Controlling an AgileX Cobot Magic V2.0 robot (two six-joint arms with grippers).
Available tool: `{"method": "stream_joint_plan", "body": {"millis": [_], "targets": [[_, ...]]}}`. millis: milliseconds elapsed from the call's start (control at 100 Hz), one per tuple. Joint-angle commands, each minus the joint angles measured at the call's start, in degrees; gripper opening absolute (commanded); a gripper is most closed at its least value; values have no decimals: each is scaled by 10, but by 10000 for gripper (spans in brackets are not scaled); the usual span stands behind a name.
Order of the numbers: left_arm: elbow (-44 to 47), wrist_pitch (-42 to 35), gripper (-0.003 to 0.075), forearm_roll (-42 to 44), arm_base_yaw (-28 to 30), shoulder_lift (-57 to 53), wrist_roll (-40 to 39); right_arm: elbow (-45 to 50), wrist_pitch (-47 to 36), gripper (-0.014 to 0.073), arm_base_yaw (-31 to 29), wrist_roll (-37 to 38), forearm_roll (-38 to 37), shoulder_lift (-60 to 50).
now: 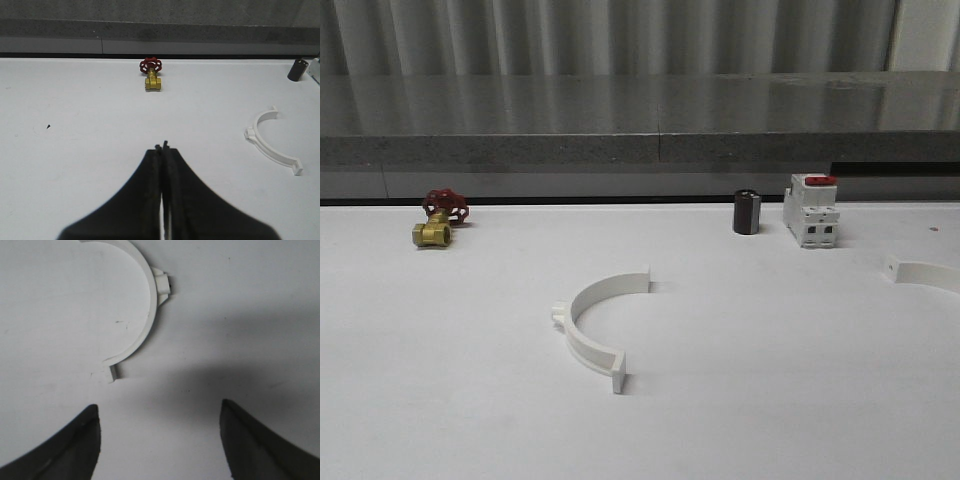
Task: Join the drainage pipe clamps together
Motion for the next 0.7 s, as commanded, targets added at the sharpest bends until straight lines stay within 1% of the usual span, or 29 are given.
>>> {"method": "stream_joint_plan", "body": {"millis": [0, 80, 220, 360, 460, 690], "targets": [[-15, -39, -20, -4, 0, 9, -5, -36, -26, 549, -4, -6, 3, 27], [-15, -39, -20, -4, 0, 9, -5, -56, -33, 549, -4, -17, 5, 66], [-15, -39, -20, -4, 0, 9, -5, -83, -43, 549, -4, -57, 27, 131], [-15, -39, -20, -4, 0, 9, -5, -87, -84, 549, -4, -78, 28, 180], [-15, -39, -20, -4, 0, 9, -5, -87, -117, 549, -4, -78, 19, 205], [-15, -39, -20, -4, 0, 9, -5, -88, -161, 547, -4, -78, -4, 241]]}}
